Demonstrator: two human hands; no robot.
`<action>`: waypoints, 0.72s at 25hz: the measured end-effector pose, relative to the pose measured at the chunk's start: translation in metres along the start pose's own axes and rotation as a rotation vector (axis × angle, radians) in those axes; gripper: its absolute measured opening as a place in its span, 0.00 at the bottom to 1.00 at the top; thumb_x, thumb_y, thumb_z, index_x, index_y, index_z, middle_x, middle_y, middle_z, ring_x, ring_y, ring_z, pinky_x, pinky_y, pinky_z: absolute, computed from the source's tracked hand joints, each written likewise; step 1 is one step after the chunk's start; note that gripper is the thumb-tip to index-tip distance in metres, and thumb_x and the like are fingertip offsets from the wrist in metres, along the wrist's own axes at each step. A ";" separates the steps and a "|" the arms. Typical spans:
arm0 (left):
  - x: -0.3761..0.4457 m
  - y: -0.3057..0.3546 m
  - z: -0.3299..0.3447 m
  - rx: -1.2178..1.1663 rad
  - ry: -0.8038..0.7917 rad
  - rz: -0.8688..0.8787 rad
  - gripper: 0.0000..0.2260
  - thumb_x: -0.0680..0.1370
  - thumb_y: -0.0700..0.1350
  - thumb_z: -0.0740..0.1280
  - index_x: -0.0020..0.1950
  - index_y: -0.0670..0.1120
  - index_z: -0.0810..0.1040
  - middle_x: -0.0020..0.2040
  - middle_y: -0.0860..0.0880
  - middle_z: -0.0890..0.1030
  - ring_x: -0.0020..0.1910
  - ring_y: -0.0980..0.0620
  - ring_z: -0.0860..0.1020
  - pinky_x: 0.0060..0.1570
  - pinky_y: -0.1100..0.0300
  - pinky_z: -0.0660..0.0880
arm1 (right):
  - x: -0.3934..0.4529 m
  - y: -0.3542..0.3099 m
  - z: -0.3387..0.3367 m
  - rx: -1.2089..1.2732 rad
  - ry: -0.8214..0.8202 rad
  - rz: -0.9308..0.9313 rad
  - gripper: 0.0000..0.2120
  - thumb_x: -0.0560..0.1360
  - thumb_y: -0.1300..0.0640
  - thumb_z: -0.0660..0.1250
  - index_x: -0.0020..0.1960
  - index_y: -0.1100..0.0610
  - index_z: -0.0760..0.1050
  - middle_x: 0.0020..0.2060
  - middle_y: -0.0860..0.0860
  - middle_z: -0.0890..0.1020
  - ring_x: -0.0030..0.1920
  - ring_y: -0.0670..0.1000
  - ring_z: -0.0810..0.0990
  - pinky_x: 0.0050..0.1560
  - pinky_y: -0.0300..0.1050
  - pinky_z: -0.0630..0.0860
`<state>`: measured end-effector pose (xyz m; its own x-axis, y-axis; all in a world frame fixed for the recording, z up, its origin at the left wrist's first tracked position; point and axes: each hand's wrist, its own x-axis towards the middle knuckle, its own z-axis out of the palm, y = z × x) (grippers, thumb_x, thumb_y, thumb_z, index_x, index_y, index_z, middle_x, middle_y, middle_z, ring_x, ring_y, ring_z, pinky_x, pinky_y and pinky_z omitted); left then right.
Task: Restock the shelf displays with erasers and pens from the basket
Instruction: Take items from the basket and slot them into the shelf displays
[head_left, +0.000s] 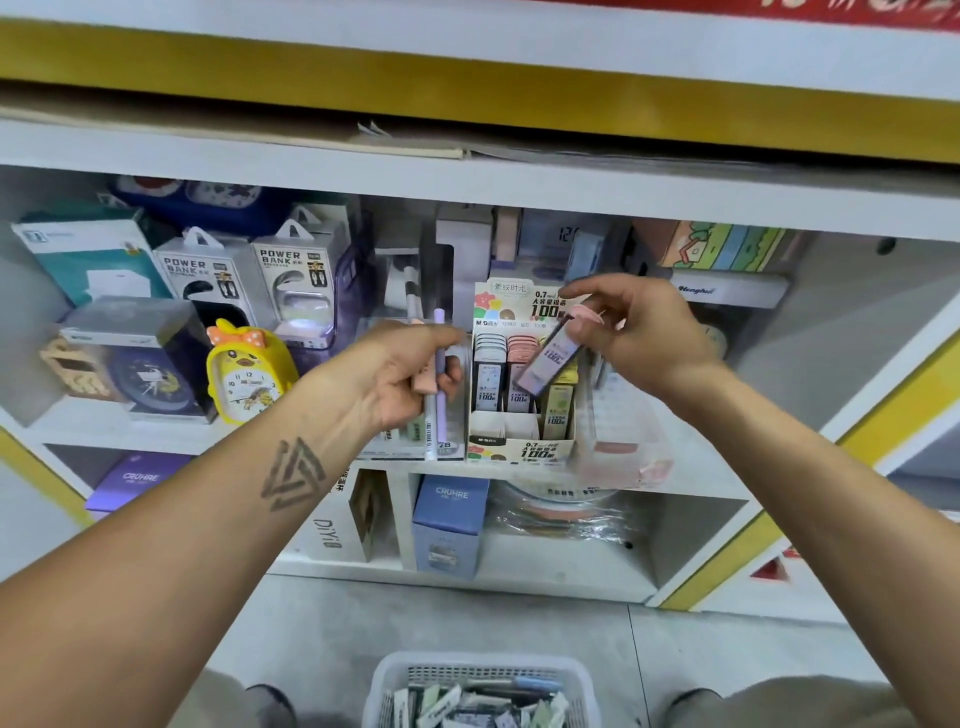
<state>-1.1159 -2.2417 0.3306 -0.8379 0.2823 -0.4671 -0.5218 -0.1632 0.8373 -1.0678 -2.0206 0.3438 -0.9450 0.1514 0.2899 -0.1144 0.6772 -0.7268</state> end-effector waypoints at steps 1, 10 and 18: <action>-0.001 0.001 -0.002 -0.022 -0.035 -0.039 0.04 0.79 0.36 0.65 0.45 0.42 0.73 0.31 0.45 0.75 0.29 0.52 0.72 0.22 0.66 0.69 | -0.001 -0.001 0.003 -0.100 0.006 -0.063 0.10 0.76 0.60 0.73 0.55 0.49 0.80 0.44 0.49 0.84 0.41 0.48 0.78 0.42 0.38 0.75; -0.009 0.000 -0.005 -0.026 -0.251 -0.082 0.04 0.79 0.35 0.64 0.50 0.36 0.78 0.41 0.40 0.84 0.36 0.47 0.84 0.37 0.55 0.83 | -0.007 0.006 0.037 -0.476 -0.113 -0.474 0.07 0.79 0.60 0.68 0.55 0.59 0.83 0.47 0.54 0.83 0.47 0.57 0.81 0.49 0.54 0.78; -0.012 -0.006 0.003 -0.006 -0.289 -0.006 0.02 0.78 0.34 0.65 0.48 0.38 0.77 0.36 0.43 0.78 0.32 0.52 0.77 0.30 0.61 0.77 | -0.005 -0.023 0.040 0.295 -0.166 0.085 0.09 0.75 0.57 0.74 0.55 0.52 0.80 0.39 0.51 0.83 0.40 0.53 0.82 0.50 0.51 0.78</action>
<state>-1.1025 -2.2409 0.3324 -0.7546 0.5411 -0.3711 -0.5283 -0.1657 0.8327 -1.0724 -2.0656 0.3340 -0.9891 0.0630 0.1332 -0.0940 0.4262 -0.8997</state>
